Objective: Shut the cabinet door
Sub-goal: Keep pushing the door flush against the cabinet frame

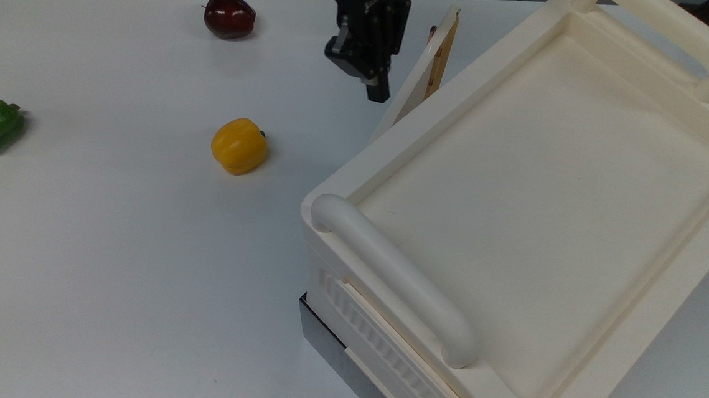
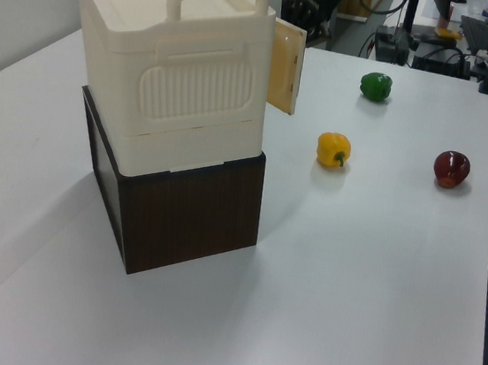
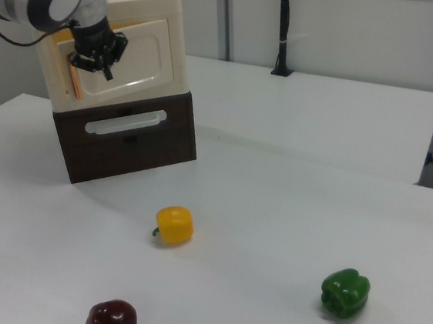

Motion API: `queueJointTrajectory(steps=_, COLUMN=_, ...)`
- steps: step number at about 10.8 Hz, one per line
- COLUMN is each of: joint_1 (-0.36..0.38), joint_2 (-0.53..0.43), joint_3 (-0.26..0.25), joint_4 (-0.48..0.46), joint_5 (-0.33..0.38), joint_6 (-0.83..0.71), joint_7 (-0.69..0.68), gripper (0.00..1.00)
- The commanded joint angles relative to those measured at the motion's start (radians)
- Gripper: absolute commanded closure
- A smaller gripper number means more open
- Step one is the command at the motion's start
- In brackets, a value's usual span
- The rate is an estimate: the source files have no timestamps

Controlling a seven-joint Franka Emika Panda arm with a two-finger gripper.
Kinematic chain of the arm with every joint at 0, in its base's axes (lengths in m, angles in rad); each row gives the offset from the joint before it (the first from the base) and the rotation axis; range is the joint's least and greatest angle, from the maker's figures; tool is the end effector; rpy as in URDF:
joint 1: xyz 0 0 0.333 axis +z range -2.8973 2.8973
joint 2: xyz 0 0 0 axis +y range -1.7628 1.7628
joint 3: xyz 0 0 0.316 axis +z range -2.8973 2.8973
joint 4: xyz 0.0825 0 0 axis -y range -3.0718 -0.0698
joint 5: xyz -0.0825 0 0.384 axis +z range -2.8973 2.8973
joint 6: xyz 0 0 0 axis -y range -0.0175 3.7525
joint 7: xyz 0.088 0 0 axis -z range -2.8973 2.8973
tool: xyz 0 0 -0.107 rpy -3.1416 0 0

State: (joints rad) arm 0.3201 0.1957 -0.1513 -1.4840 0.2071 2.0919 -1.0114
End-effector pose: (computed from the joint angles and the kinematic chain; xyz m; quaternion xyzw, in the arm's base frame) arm 0.6433 0.1299 0.6065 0.8252 0.5195 0.2215 0.0069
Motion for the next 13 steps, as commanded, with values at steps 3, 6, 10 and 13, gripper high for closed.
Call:
queueJointTrajectory(steps=3, joint_1=0.099, joint_2=-0.015, joint_3=-0.021, joint_4=-0.009, joint_5=-0.014, joint_6=-0.026, joint_7=0.125, gripper=1.0)
queueJointTrajectory(steps=6, joint_1=0.128, joint_2=-0.01, joint_3=-0.021, joint_4=-0.007, joint_5=-0.014, joint_6=-0.021, joint_7=0.174, gripper=1.0)
queueJointTrajectory(steps=10, joint_1=0.142, joint_2=-0.001, joint_3=-0.013, joint_4=-0.004, joint_5=-0.015, joint_6=-0.01, joint_7=0.276, gripper=1.0)
queueJointTrajectory(steps=13, joint_1=0.14, joint_2=0.036, joint_3=-0.007, joint_4=0.064, joint_5=-0.015, joint_6=-0.007, joint_7=0.391, gripper=1.0)
